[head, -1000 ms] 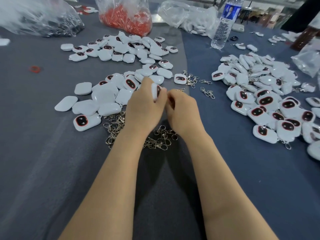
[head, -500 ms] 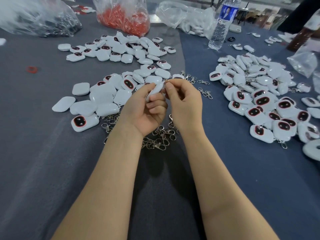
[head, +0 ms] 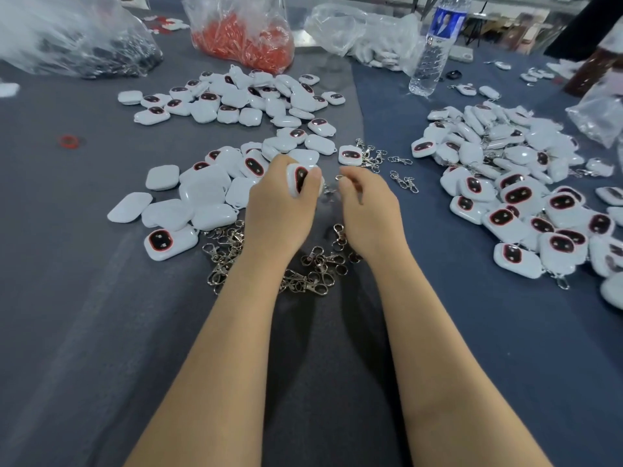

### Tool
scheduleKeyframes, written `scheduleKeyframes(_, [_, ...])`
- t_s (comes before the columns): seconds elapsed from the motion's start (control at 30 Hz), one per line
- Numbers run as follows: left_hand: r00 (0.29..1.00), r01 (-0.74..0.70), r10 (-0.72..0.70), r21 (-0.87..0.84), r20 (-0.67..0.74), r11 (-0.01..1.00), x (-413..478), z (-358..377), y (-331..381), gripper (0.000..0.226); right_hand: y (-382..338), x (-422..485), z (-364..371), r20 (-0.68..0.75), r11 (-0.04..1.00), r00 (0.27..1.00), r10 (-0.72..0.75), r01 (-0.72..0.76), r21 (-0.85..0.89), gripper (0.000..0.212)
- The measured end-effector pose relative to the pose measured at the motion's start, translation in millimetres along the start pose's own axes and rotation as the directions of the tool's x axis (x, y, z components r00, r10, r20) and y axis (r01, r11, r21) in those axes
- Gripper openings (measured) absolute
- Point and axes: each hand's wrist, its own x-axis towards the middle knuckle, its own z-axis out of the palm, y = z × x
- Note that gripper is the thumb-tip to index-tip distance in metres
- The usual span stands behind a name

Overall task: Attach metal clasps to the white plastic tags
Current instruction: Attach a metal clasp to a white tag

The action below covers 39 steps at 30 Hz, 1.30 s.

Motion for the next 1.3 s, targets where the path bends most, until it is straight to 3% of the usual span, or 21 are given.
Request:
scheduleKeyframes(0.1, [0.997,0.062,-0.06,-0.041,0.048,0.997,-3,6,5,0.027,-5,3,-8,0.024,0.985,0.998,0.064,-0.067,0.161,0.033])
scheduleKeyframes(0.27, [0.978,0.159,-0.128,-0.194,0.164,0.968,-7,33,33,0.019,-3,-2,-37,0.056,0.987,0.996,0.064,-0.071,0.143,0.024])
scheduleKeyframes(0.43, [0.952,0.163,-0.089,-0.238,0.294,0.957,-2,87,74,0.015,24,-4,-94,-0.154,0.984,0.974,0.167,-0.155,0.087,0.018])
scheduleKeyframes(0.57, [0.929,0.092,0.001,-0.233,0.371,0.968,-14,146,102,0.025,55,-9,-135,-0.399,0.966,0.885,0.239,-0.259,0.006,0.013])
scheduleKeyframes(0.67, [0.917,0.012,0.057,-0.169,0.394,0.985,-22,180,114,0.026,75,-9,-154,-0.48,0.935,0.827,0.293,-0.352,-0.034,0.021])
scheduleKeyframes(0.83, [0.924,-0.121,0.14,-0.074,0.357,0.99,-26,214,111,0.019,99,-4,-162,-0.5,0.897,0.815,0.292,-0.414,-0.152,0.036])
scheduleKeyframes(0.93, [0.931,-0.14,0.152,-0.061,0.332,0.988,-26,223,107,0.022,106,-1,-160,-0.521,0.875,0.809,0.273,-0.434,-0.216,0.033])
scheduleKeyframes(1.07, [0.932,-0.091,0.116,-0.088,0.343,0.992,-23,222,108,0.021,105,0,-161,-0.54,0.879,0.797,0.271,-0.434,-0.199,0.027])
scheduleKeyframes(1.2, [0.955,0.05,0.03,-0.26,0.295,0.964,-20,206,111,0.006,91,0,-154,-0.561,0.922,0.803,0.201,-0.348,-0.168,0.022])
scheduleKeyframes(1.3, [0.976,0.087,-0.012,-0.342,0.217,0.935,-13,180,107,0.003,69,3,-135,-0.498,0.962,0.839,0.217,-0.27,-0.036,0.022])
